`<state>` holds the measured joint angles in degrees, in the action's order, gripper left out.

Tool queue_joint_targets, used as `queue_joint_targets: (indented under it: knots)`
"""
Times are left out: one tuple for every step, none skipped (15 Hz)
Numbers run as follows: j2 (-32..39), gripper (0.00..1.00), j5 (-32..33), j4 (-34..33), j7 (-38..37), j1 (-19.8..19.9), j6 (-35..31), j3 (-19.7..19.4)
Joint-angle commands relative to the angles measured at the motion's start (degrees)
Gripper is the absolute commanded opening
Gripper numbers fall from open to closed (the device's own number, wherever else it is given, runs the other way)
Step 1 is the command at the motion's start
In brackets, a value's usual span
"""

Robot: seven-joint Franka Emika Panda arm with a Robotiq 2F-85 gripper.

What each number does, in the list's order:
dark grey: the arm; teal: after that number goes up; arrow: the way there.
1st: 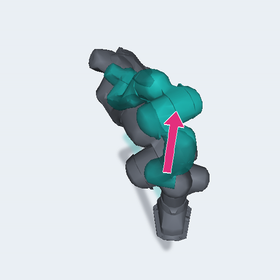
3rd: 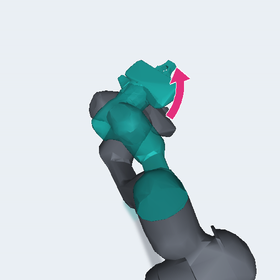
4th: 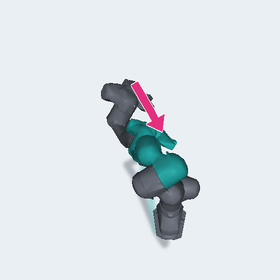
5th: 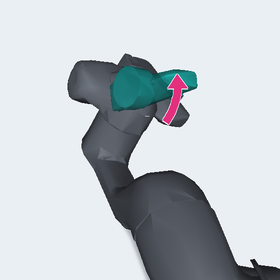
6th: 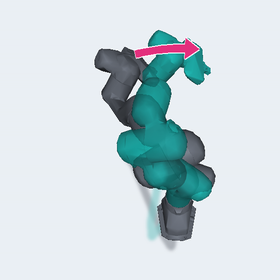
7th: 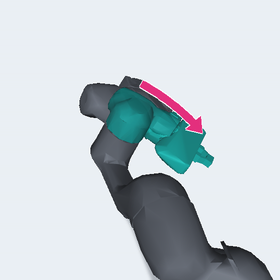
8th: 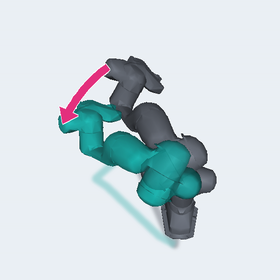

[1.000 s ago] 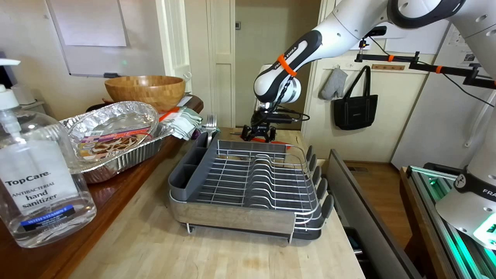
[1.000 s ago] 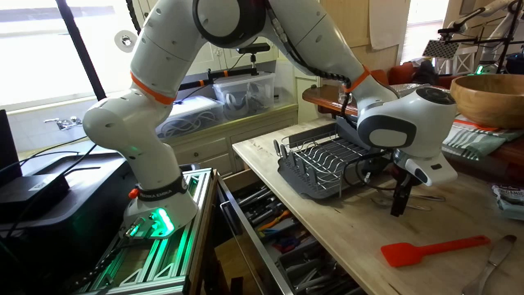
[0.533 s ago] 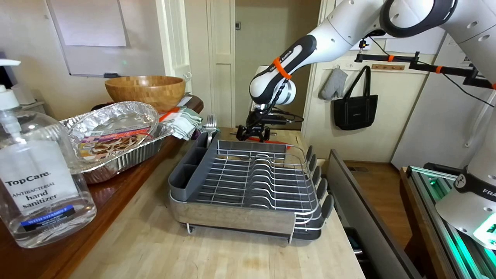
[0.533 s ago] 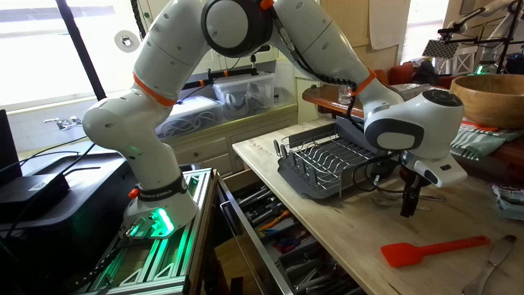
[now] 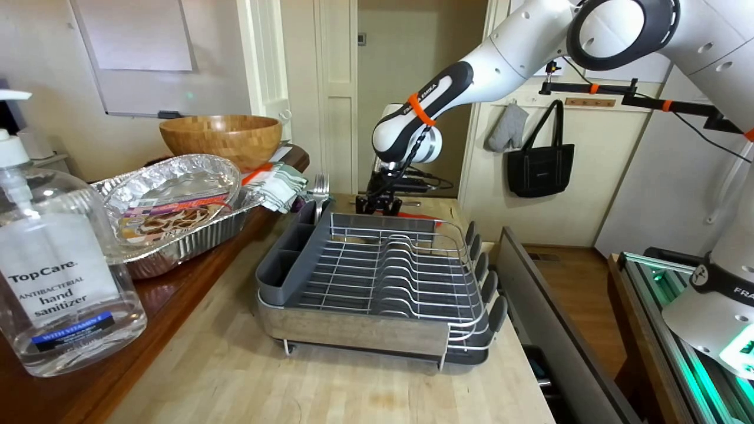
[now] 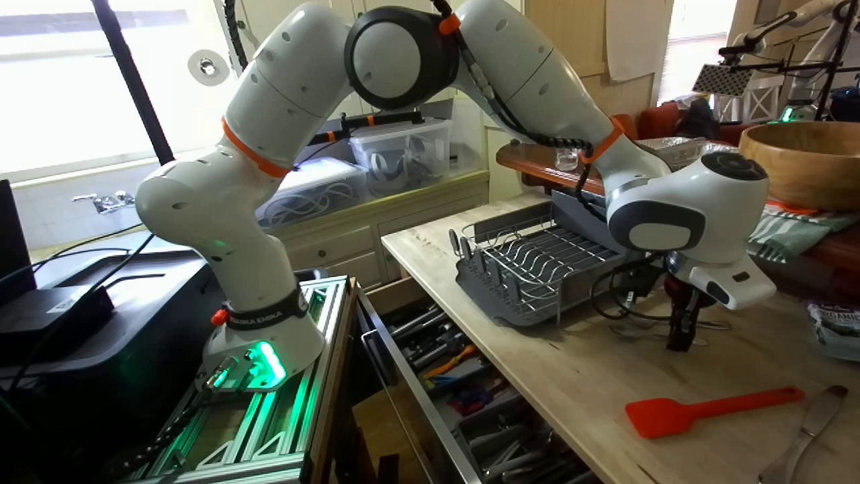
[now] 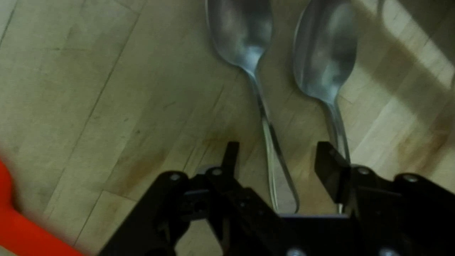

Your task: Put one spoon in the dish rack

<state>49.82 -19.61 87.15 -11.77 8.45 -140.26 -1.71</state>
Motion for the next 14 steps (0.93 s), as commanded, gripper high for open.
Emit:
queue_joint_targets:
  knots:
    - [2.5,0.27,0.97,-3.25,0.73,0.72,1.97,0.52]
    - [2.51,0.2,1.12,-3.3,0.82,0.75,2.17,0.48]
    - [2.44,0.13,1.32,-3.21,0.92,0.74,2.3,0.42]
    - [2.4,0.04,1.67,-3.35,1.09,0.74,2.97,0.34]
    - [2.37,0.01,2.09,-3.45,1.29,0.67,3.6,0.19]
    - [2.09,0.01,2.57,-3.57,1.58,0.56,4.79,0.04]
    - [1.81,0.04,3.13,-3.57,2.13,0.6,6.12,0.03]
    - [1.41,0.04,3.69,-3.45,2.57,0.53,7.2,-0.06]
    - [0.75,0.02,4.43,-3.23,2.9,0.36,8.4,-0.34]
    - [0.28,0.03,5.13,-3.13,3.12,0.24,9.41,-0.55]
    - [-0.4,0.0,5.83,-2.91,3.18,0.07,10.21,-0.83]
    - [-0.84,0.02,6.51,-2.7,3.31,-0.03,10.83,-1.07]
    - [-1.24,0.0,7.1,-2.55,3.36,-0.06,11.09,-1.3]
    - [-0.87,0.01,7.55,-3.08,3.64,0.04,11.31,-1.36]
